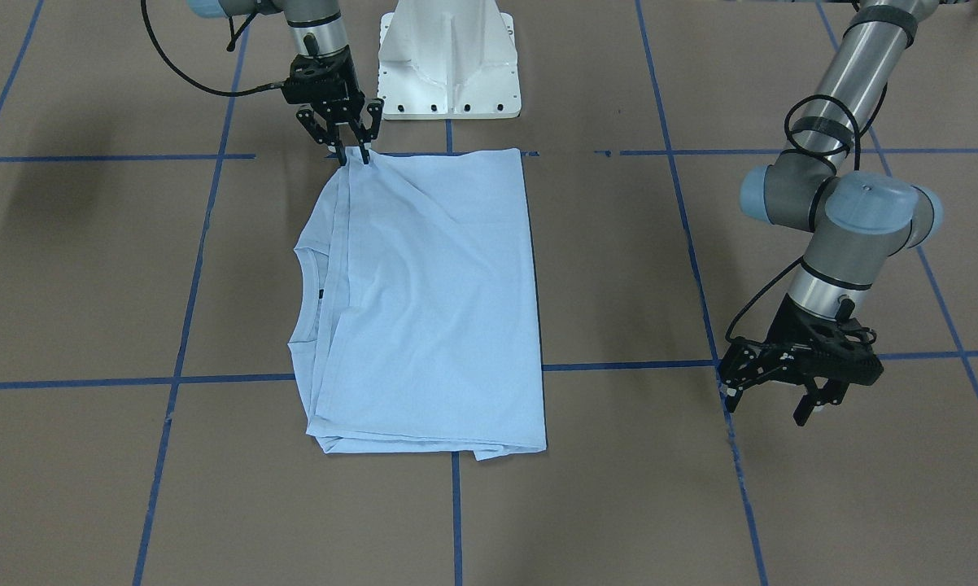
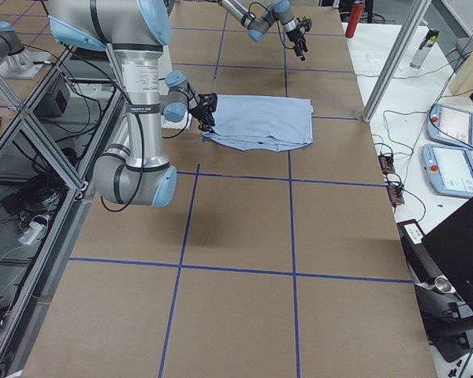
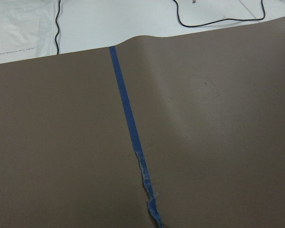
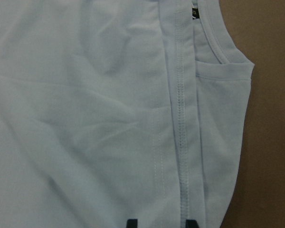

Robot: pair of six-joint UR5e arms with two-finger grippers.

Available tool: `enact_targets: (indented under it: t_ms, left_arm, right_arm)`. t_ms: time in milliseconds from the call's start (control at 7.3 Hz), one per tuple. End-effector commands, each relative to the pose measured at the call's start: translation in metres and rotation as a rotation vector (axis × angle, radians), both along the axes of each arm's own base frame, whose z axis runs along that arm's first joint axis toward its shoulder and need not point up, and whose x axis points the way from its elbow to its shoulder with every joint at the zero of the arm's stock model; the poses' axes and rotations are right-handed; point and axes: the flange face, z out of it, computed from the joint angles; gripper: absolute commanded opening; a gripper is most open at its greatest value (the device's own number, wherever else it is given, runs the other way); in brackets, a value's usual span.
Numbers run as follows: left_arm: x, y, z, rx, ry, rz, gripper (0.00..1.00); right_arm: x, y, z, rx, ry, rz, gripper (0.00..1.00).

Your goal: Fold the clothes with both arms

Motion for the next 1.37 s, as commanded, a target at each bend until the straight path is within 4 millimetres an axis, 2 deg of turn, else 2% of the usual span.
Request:
enact_targets:
  t_ms: [0,274,548,1096,1233]
  left_arm:
    - [0.0,0.0,0.001,0.0,0.0,0.0,1.0]
    - [0.0,0.0,0.001,-0.002,-0.001,0.0,1.0]
    - [0.004,0.002,0.002,-0.003,-0.002,0.006,1.0]
    - [0.009,0.004,0.002,-0.004,-0.002,0.013,1.0]
    - [0.011,0.005,0.003,-0.004,-0.003,0.017,1.0]
  right_arm:
    - [0.0,-0.004,0.001,0.001,0.003,0.01,0.24]
    - [0.003,-0.006,0.01,0.003,0.024,0.013,0.23]
    - [0.003,-0.007,0.01,0.003,0.024,0.016,0.0]
    - [0.016,-0.024,0.008,0.001,0.017,0.049,0.0]
    - [0.033,-0.024,0.024,-0.001,0.046,0.053,0.0]
